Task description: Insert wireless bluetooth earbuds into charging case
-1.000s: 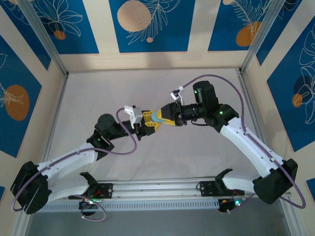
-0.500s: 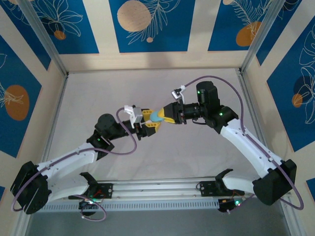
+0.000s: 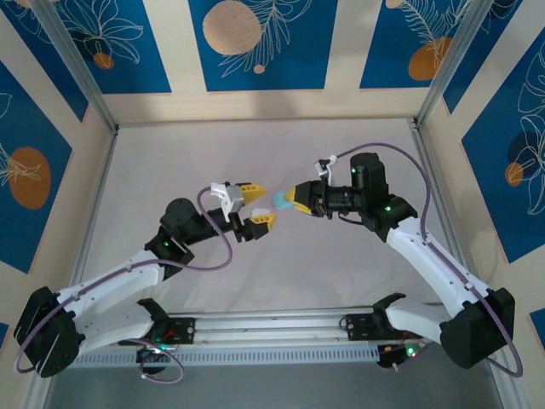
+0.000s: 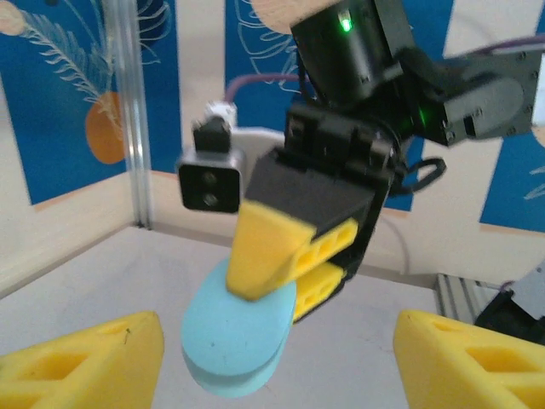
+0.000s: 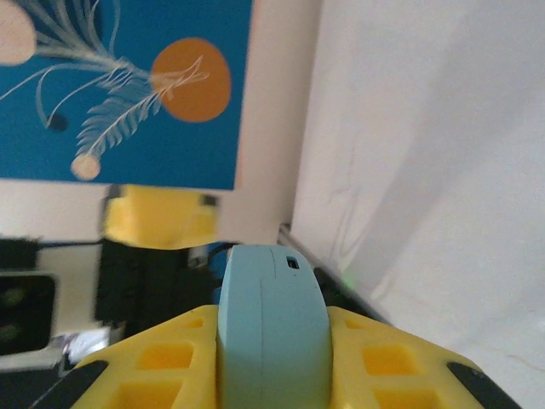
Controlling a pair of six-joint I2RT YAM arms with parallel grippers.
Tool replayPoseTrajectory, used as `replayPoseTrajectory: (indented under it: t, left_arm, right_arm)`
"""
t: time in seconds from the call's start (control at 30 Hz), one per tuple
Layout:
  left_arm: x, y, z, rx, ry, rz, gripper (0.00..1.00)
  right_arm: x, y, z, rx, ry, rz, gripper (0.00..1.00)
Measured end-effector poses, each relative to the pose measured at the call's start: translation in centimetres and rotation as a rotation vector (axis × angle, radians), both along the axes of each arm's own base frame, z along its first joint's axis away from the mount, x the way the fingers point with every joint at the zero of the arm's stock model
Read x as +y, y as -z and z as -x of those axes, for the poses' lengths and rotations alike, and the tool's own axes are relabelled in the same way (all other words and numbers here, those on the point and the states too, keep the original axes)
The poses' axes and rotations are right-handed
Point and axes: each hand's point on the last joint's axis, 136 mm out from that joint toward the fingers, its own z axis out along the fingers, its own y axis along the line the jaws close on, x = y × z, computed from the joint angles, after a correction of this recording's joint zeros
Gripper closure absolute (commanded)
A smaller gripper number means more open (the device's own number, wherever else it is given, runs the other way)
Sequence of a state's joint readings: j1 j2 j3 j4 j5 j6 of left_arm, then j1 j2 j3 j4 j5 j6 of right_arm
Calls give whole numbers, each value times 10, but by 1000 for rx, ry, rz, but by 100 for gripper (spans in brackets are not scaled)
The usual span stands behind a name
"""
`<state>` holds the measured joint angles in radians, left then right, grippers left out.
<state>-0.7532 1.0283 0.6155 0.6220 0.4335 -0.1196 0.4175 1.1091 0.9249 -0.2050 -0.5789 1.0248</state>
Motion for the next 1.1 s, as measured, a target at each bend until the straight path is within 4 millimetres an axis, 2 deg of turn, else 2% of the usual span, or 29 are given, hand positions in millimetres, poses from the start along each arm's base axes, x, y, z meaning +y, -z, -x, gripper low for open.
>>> replayPoseTrajectory:
  t: [0.17,0.3,0.43,0.6,0.73,0.87,0.97,1.1]
  left_arm:
    - [16,-6,-8,3,-109,4,22]
    - [28,-6,-14,15,-183,-11,19]
    - [35,2,-21,45,-244,-35,17]
    - [44,26,-32,120,-329,-104,13]
    - [57,42,-38,186,-406,-153,11]
    - [77,52,-40,246,-503,-177,9]
    - [94,57,-40,287,-577,-195,7]
    - [114,66,-40,332,-670,-225,4]
  right_arm:
    - [-20,74,-22,149,123,127,87]
    - [-20,131,-30,272,130,224,86]
    - [-16,170,-35,341,116,282,85]
    - [-3,213,-42,415,76,328,84]
    - [12,233,-47,434,33,353,81]
    - [22,239,-45,422,-1,355,70]
    - [20,240,-45,405,-4,371,53]
    - [1,244,-40,388,25,459,42]
